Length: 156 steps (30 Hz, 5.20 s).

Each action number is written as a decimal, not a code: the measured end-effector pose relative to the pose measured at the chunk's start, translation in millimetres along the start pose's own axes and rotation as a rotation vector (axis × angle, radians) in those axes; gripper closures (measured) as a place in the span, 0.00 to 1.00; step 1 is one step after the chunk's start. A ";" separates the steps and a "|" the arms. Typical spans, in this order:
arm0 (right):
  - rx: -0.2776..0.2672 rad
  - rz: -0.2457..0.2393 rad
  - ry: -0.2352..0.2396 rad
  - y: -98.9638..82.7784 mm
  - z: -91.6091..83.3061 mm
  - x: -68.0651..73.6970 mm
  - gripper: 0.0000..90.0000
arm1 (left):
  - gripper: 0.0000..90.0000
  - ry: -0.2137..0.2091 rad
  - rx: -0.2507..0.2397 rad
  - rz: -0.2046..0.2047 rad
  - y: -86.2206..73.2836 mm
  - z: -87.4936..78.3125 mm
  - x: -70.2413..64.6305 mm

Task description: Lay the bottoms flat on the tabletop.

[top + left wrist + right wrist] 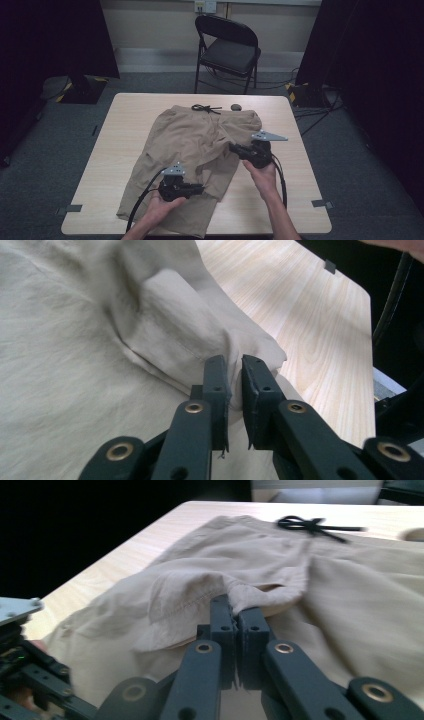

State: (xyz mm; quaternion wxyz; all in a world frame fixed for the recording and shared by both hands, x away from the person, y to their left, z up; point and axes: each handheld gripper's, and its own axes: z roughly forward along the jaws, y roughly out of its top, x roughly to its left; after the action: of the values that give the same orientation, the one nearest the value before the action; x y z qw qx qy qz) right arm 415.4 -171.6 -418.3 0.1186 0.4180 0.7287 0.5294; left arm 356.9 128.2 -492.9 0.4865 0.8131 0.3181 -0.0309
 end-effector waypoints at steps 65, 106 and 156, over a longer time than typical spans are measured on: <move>-0.006 0.013 -0.218 -25.1 -126.6 -47.9 0.98 | 0.99 -0.197 -0.057 0.091 34.3 19.3 -64.1; 0.219 -0.013 -0.302 -86.3 -75.7 -54.3 0.52 | 0.76 -0.053 -0.062 0.016 19.2 -39.9 -10.8; 0.174 0.087 -0.446 -102.9 -117.6 -75.5 0.29 | 0.34 0.463 0.024 -0.202 -59.9 -155.0 82.2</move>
State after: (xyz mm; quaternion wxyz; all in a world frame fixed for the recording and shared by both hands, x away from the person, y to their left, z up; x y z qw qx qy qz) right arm 340.3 -315.4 -479.9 0.2170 0.5643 0.7087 0.3637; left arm 349.3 313.4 -487.4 0.3854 0.7684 0.5002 0.1040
